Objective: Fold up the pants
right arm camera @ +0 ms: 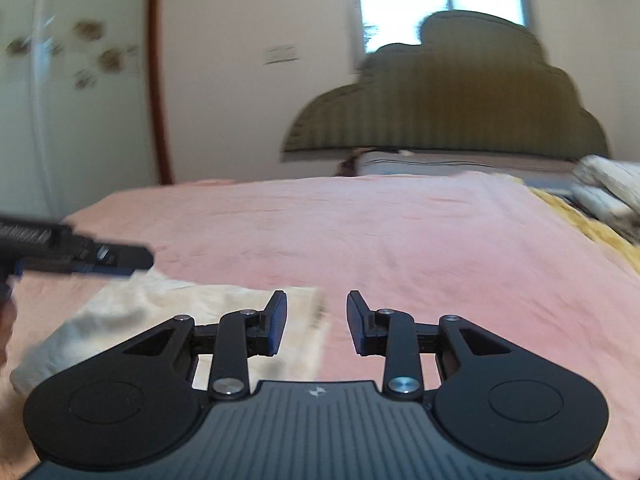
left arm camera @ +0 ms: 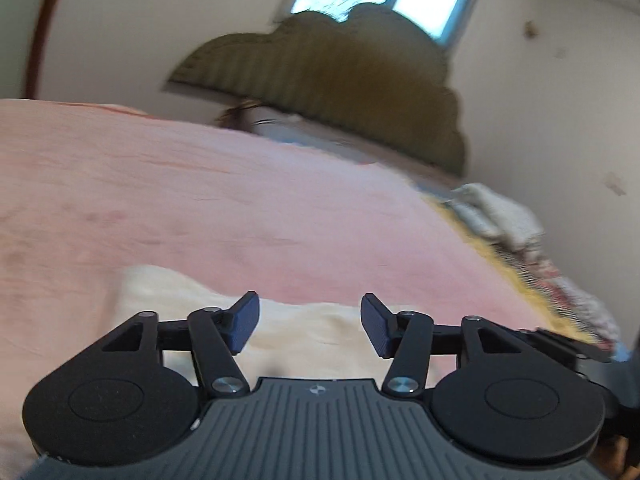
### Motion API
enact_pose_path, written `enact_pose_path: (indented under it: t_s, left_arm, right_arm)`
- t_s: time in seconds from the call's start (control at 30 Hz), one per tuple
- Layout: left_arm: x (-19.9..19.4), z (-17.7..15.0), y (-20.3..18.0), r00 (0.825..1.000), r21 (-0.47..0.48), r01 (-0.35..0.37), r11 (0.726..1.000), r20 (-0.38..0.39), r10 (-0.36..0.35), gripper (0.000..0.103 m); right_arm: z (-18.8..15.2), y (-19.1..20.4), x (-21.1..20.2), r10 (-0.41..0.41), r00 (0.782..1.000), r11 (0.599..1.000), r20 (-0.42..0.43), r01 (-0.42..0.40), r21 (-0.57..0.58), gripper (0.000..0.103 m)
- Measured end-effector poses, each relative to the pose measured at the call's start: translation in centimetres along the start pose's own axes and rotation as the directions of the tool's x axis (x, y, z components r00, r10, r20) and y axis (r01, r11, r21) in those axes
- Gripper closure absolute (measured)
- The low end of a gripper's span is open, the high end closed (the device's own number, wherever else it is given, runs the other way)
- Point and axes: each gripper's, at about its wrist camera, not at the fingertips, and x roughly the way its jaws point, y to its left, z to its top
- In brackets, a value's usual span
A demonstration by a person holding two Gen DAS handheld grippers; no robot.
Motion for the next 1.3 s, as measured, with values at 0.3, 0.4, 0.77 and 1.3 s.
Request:
enact_pose_path:
  t_s: [0.3, 0.4, 0.77, 1.3]
  left_arm:
    - [1.9, -1.6, 1.6, 0.993, 0.074, -0.014, 0.997, -0.113, 0.022, 0.042]
    - [0.1, -1.9, 1.4, 0.99, 0.069, 0.051, 0.996, -0.133, -0.041, 0.04]
    - [-2.2, -7.1, -0.4, 0.994, 0.324, 0.041, 0.945, -0.112, -0.005, 0.036]
    - [-7.5, -3.8, 7.5, 0.997, -0.02, -0.076, 0.997, -0.023, 0.075, 0.032]
  right_arm:
    - [-2.3, 5.0, 5.1, -0.026, 0.979, 0.98, -0.201, -0.015, -0.2, 0.07]
    - [-2.4, 4.0, 1.1, 0.118, 0.984, 0.988, -0.134, -0.13, -0.083, 0.069]
    - [-4.5, 4.7, -0.4, 0.104, 0.98, 0.984, -0.169, -0.126, -0.124, 0.051]
    - [-6.5, 15.4, -0.7, 0.668, 0.703, 0.729, -0.243, -0.684, 0.023, 0.051]
